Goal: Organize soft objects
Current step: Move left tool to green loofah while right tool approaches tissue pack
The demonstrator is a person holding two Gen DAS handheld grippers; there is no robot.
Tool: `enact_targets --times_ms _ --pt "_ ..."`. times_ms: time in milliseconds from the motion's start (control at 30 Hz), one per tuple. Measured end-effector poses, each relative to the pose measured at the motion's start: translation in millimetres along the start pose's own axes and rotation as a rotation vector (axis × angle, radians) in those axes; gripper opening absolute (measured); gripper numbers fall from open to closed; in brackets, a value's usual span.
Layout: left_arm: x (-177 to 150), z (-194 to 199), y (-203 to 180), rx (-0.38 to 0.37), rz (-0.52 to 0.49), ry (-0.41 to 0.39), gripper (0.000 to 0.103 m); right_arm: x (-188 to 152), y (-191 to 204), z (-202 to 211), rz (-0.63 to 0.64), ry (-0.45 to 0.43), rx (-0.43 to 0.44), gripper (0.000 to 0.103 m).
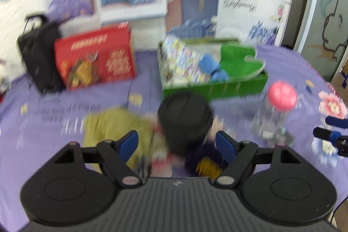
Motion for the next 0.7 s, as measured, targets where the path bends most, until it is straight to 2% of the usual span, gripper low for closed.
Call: enact_targets --times_ms 167,300,367,467,600,700 --pt "-64 -7 16 0.016 0.040 0.083 0.079 -55 22 -12 -0.050 0.054 0.004 0.061" --pt "-103 -11 29 0.054 0.051 0.130 0.079 -81 29 -15 -0.093 0.072 -0.001 0.061" --pt "-111 -14 40 0.088 0.068 0.144 0.079 -88 28 -15 -0.105 0.074 -0.019 0.061" --pt "-100 -19 62 0.138 0.115 0.130 0.079 -93 22 -18 -0.114 0.082 -0.026 0.062" --pt "-60 -26 89 0.172 0.146 0.065 0.080 -92 12 -19 -0.147 0.080 -0.029 0.062" --pt "-31 -35 97 0.175 0.130 0.034 0.082 -90 6 -18 -0.173 0.074 -0.026 0.062"
Point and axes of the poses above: each gripper's, at about its wrist camera, not at the fingertips, and z roughly against the way its jaws point, y to its left, x to its top, the point moved 6 cm from there along -z, roughly the way its jaws point, and after that the axes turned 5 degrees about z, right-handed, at the moved point
